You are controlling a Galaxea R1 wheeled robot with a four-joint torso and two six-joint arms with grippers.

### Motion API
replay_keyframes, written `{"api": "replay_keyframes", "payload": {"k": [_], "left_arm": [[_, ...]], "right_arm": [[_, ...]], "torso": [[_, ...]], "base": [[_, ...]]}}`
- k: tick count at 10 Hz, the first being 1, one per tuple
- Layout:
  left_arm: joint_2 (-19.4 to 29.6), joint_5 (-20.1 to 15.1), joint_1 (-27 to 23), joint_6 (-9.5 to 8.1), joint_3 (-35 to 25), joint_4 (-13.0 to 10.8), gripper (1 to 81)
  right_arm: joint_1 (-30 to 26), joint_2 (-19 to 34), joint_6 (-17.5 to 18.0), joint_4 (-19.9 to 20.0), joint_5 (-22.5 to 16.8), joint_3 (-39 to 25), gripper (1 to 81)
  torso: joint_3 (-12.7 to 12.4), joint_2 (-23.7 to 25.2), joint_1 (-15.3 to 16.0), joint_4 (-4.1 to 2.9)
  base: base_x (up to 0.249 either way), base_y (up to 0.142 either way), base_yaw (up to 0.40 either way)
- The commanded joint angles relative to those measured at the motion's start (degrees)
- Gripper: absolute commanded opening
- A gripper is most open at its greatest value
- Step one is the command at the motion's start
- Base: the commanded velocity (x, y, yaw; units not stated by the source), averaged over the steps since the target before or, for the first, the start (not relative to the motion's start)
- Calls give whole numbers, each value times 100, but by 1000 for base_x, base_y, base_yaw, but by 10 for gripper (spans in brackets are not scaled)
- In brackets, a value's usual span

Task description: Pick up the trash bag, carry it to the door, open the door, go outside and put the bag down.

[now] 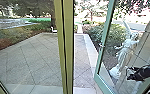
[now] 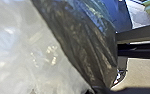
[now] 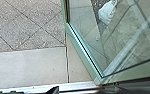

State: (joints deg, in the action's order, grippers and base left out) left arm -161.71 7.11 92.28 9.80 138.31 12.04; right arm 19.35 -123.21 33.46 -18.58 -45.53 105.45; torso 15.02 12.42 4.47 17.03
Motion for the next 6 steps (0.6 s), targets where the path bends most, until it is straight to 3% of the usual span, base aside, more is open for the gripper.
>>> {"api": "replay_keyframes", "payload": {"k": [1,4,6], "left_arm": [[33,-359,-74,31,-85,-44,10],[-20,-377,-136,39,-76,-44,10],[-29,-377,-136,39,-68,-53,10]], "right_arm": [[1110,1032,-24,180,701,-763,811],[2366,1103,-24,153,1372,-1089,811],[2710,901,20,249,1363,-1054,811]], "torso": [[0,0,0,0],[-2,0,0,0],[-4,2,-2,0]], "base": [[0,0,0],[0,0,0],[0,0,0]]}}
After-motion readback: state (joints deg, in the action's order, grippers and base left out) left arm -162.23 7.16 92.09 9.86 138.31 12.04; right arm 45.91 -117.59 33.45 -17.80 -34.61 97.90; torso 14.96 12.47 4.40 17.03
